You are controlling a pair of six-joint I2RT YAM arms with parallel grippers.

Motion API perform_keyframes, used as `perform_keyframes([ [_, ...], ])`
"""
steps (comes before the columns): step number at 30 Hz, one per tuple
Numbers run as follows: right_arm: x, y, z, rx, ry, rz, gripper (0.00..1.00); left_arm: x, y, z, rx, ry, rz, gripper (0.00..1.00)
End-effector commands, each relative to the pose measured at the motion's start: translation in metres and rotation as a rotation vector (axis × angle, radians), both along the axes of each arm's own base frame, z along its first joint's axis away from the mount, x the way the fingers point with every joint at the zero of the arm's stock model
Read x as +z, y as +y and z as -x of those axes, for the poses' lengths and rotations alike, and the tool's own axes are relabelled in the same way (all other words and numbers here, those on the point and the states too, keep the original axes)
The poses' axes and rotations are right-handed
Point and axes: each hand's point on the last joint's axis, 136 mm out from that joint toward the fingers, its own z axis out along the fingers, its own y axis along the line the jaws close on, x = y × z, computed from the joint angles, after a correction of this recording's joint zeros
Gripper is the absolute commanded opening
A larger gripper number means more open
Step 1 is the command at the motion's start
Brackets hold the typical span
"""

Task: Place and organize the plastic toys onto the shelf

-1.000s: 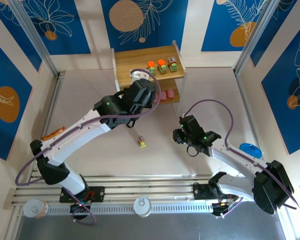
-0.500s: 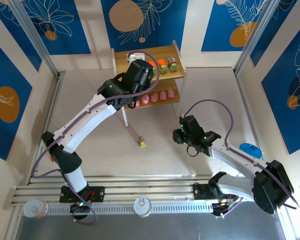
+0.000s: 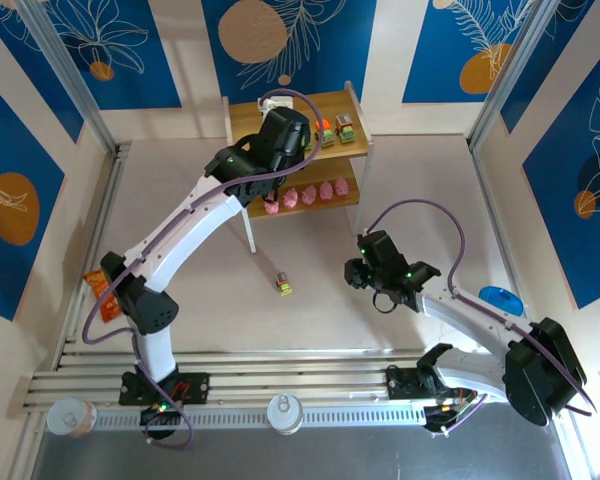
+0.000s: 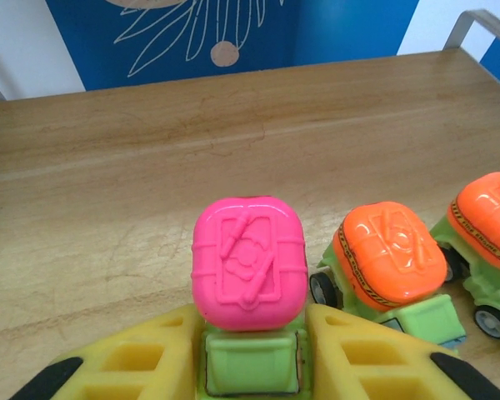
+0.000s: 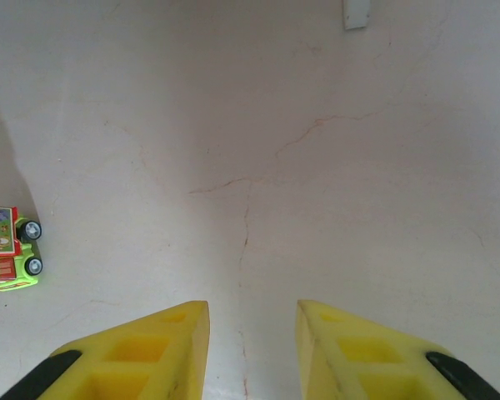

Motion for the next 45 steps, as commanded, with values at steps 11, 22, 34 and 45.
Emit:
perform_keyframes([
  [11,0.002,0.008,0.000,0.025,0.005,-0.025,0.33,0.003,0.009,-0.012,0.040,-0.016,-0.008,0.36],
  [22,0.001,0.007,-0.001,0.020,0.006,-0.020,0.34,0.003,0.003,-0.010,0.004,-0.004,0.014,0.43],
  [34,0.001,0.007,-0.001,0.022,0.002,-0.021,0.34,0.038,0.012,0.023,-0.025,-0.073,0.052,0.45],
  [45,0.003,0.015,0.002,0.066,-0.045,-0.008,0.41,0.041,0.029,0.067,-0.095,-0.095,0.084,0.45],
])
